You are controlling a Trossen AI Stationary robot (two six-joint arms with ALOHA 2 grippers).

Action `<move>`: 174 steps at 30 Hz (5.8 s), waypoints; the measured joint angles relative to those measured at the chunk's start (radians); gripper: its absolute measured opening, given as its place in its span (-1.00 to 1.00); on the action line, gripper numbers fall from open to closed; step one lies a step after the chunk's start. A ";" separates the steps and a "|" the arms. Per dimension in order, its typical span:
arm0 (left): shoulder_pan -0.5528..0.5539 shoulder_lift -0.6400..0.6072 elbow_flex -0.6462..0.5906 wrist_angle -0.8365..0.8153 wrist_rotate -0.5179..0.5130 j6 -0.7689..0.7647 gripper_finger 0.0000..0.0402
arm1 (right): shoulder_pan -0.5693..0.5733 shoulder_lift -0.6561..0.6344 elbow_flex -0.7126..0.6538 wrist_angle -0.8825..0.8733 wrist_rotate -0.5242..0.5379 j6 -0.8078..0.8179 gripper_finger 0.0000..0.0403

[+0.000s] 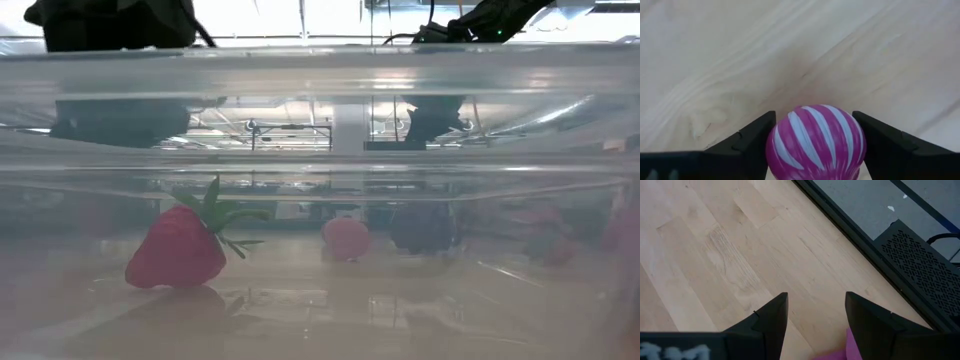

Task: Pick and placing Produce into tupperware
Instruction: Put the onion into the transparent bin

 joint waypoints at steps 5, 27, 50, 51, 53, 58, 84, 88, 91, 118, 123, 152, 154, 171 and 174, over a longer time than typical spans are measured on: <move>0.027 0.000 0.109 -0.110 -0.002 0.075 0.31 | 0.000 0.000 0.000 0.000 0.000 0.000 -0.07; -0.159 0.150 0.441 0.403 -0.041 0.267 0.34 | -0.034 0.000 0.000 0.058 0.000 -0.008 -0.07; -0.175 0.423 0.801 0.090 -0.016 0.373 0.34 | -0.048 0.000 0.000 0.053 0.000 -0.009 -0.07; -0.176 0.423 0.801 0.087 -0.029 0.373 0.34 | -0.052 0.000 0.000 0.052 0.000 -0.009 -0.07; -0.178 0.425 0.800 0.045 -0.055 0.367 0.34 | -0.059 0.000 0.000 0.056 0.000 -0.008 -0.07; -0.176 0.467 0.800 0.051 -0.046 0.361 0.34 | -0.072 0.000 0.000 0.055 0.000 -0.008 -0.07; -0.249 0.493 0.801 -0.021 0.023 0.223 0.34 | -0.072 0.000 0.000 0.078 0.000 0.018 -0.07; -0.253 0.493 0.801 -0.073 0.021 0.200 0.34 | -0.072 0.000 0.000 0.077 0.000 0.019 -0.07; -0.253 0.493 0.801 -0.098 0.021 0.182 0.34 | -0.072 0.000 0.000 0.077 0.000 0.019 -0.07; -0.237 0.533 0.800 -0.042 0.027 0.263 0.34 | -0.072 0.000 0.000 0.092 0.000 0.019 -0.07; -0.237 0.533 0.800 -0.041 0.043 0.268 0.34 | -0.072 0.000 0.000 0.092 0.000 0.019 -0.07; -0.239 0.534 0.800 -0.042 0.050 0.281 0.34 | -0.072 0.000 0.000 0.092 0.000 0.019 -0.07; -0.239 0.534 0.800 -0.041 0.050 0.267 0.34 | -0.072 0.000 0.000 0.091 0.000 0.019 -0.07; -0.239 0.534 0.800 -0.027 0.048 0.224 0.34 | -0.072 0.000 0.000 0.091 0.000 0.019 -0.07; -0.239 0.534 0.800 -0.026 0.048 0.227 0.34 | -0.072 0.000 0.000 0.091 0.000 0.019 -0.07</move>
